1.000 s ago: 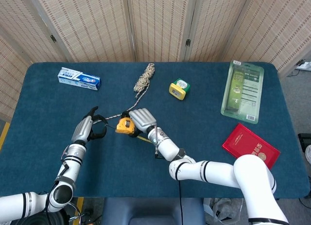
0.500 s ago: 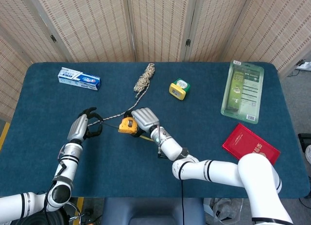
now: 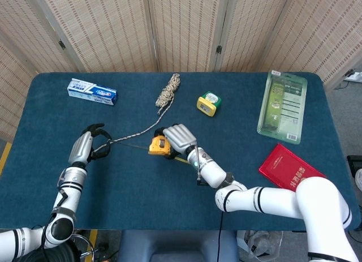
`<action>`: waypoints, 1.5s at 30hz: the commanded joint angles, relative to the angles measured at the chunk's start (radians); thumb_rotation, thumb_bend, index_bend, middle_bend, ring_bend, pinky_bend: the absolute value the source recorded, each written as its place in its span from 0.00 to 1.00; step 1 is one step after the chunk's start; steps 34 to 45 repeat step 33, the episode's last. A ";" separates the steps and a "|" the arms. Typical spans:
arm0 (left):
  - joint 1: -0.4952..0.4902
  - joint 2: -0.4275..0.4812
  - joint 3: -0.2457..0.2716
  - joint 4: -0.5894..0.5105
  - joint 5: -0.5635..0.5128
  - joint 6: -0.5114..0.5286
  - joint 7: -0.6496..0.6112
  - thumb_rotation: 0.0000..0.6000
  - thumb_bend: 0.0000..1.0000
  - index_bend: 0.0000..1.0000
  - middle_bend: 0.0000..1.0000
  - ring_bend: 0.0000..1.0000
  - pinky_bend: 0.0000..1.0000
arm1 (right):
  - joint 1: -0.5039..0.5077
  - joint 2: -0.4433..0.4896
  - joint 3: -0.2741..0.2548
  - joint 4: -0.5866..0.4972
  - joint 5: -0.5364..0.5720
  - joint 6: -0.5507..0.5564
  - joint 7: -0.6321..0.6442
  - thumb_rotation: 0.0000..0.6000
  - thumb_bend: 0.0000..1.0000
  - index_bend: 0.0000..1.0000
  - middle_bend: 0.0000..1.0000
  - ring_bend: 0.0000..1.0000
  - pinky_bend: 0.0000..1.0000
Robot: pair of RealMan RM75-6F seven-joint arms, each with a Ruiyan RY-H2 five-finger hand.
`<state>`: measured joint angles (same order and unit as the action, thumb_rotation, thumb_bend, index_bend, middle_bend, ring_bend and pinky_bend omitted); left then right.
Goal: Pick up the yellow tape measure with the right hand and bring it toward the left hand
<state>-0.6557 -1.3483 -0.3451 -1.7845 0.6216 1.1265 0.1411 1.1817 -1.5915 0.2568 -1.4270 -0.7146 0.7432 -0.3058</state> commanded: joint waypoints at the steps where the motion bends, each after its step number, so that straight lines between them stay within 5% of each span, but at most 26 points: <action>1: 0.011 0.010 -0.001 0.008 0.008 -0.003 -0.016 1.00 0.65 0.74 0.18 0.07 0.00 | -0.030 0.038 -0.016 -0.041 -0.030 0.020 0.010 1.00 0.27 0.54 0.50 0.38 0.25; 18: 0.062 0.094 0.004 0.071 -0.003 -0.094 -0.093 1.00 0.65 0.74 0.18 0.06 0.00 | -0.179 0.200 -0.098 -0.168 -0.185 0.079 0.068 1.00 0.27 0.54 0.50 0.39 0.25; 45: 0.065 0.134 -0.003 0.135 -0.061 -0.180 -0.136 1.00 0.65 0.73 0.18 0.06 0.00 | -0.266 0.292 -0.124 -0.198 -0.291 0.089 0.133 1.00 0.27 0.54 0.50 0.39 0.25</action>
